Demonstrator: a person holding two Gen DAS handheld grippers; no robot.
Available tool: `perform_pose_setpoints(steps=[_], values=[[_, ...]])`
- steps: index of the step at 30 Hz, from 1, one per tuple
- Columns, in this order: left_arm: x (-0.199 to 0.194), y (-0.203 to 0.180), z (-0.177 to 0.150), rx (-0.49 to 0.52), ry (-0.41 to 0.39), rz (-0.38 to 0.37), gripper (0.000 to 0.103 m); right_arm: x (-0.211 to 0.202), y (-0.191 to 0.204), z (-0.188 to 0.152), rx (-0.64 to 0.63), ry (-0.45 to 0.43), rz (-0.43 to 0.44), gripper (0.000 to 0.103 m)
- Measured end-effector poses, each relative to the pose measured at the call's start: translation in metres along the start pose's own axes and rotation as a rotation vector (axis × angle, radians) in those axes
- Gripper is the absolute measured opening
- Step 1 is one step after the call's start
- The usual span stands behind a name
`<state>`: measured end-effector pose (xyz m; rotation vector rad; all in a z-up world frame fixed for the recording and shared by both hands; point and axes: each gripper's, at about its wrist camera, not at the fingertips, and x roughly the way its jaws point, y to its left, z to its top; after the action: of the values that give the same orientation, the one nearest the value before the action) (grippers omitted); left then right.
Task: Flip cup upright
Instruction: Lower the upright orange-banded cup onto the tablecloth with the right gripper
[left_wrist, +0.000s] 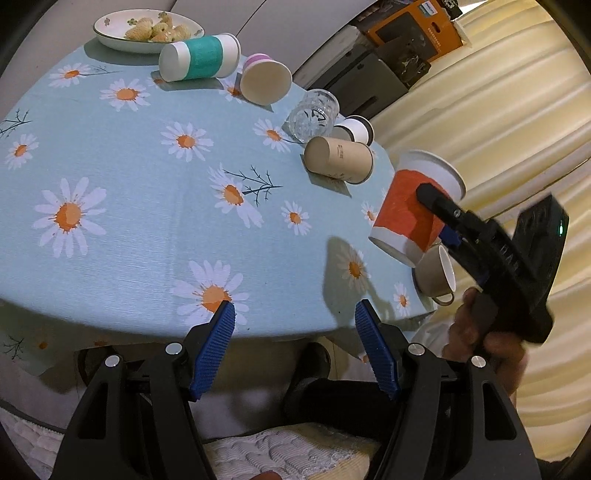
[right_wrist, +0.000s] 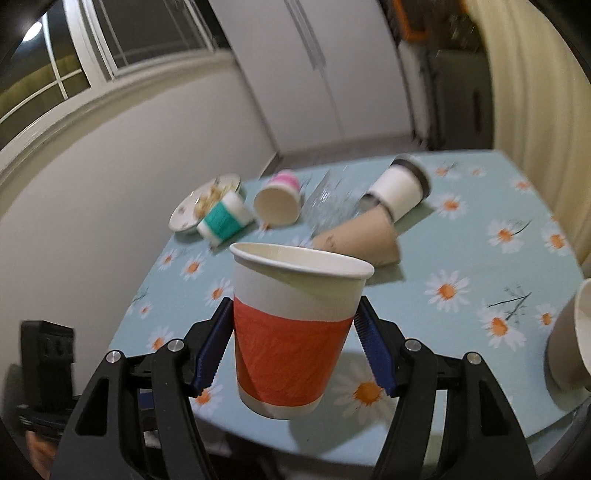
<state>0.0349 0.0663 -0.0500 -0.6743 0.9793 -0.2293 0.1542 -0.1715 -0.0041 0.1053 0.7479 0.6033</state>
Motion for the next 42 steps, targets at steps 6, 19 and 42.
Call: perform_pose_setpoints(steps=[6,19,42], values=[[-0.009,0.007,-0.002,-0.009,-0.028,-0.001,0.066,0.001,0.007,-0.023,-0.039,-0.120,-0.075,0.066],[-0.017,0.011,-0.005,0.007,-0.057,0.039,0.066,0.034,0.015,-0.064,-0.152,-0.209,-0.197,0.066],[-0.017,0.017,-0.004,-0.022,-0.070,0.060,0.066,0.037,0.030,-0.091,-0.277,-0.238,-0.249,0.066]])
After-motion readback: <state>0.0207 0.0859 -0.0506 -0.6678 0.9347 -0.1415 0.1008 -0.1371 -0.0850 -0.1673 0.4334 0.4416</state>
